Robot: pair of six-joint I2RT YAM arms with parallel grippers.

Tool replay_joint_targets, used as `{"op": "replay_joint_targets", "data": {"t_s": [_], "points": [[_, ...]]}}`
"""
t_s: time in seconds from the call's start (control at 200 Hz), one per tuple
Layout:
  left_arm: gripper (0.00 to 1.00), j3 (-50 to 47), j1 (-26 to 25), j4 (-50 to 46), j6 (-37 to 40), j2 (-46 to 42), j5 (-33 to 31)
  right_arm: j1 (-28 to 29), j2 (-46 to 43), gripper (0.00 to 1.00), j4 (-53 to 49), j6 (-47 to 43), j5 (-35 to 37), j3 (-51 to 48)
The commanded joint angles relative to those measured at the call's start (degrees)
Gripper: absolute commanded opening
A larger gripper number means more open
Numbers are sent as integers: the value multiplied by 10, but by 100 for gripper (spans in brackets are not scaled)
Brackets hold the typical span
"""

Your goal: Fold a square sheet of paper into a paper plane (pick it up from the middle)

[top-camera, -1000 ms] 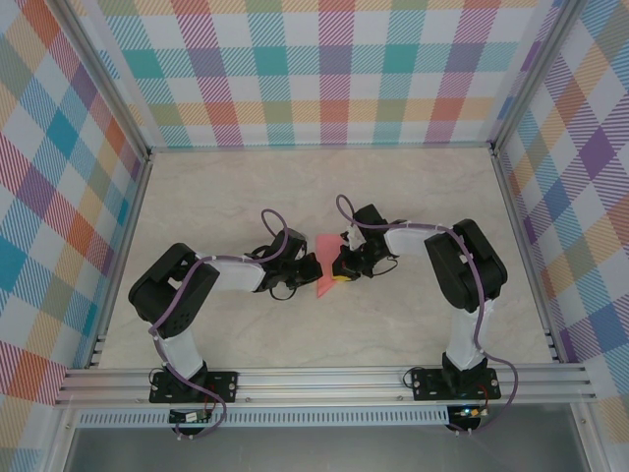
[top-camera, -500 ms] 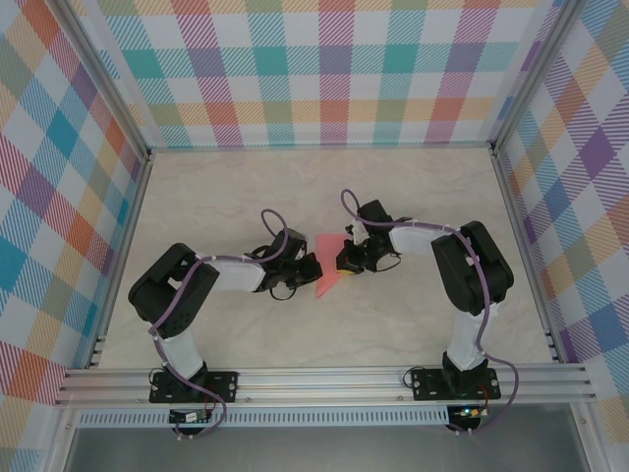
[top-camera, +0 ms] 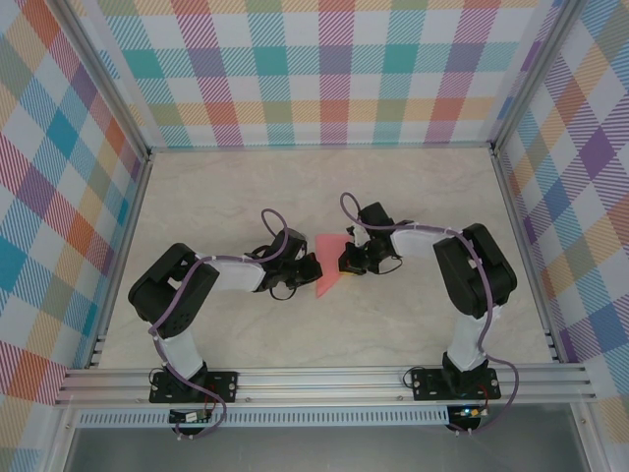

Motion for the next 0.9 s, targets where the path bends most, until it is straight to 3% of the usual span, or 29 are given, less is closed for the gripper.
{"op": "replay_joint_targets", "data": {"t_s": [0.0,0.32,0.56,0.895], "points": [[1,-5,5,-66,14,3,-35,-12,-15,0,16,-2,6,-8],[1,-6,5,-67,16,4,-35,-16,13,0,10,2,49,-17],[1,-6,5,-70,19,1,-38,-16,-52,0,7,12,47,-8],[0,12,5,-94,43,5,-43,9,-38,2,4,11,-23,-2]]}}
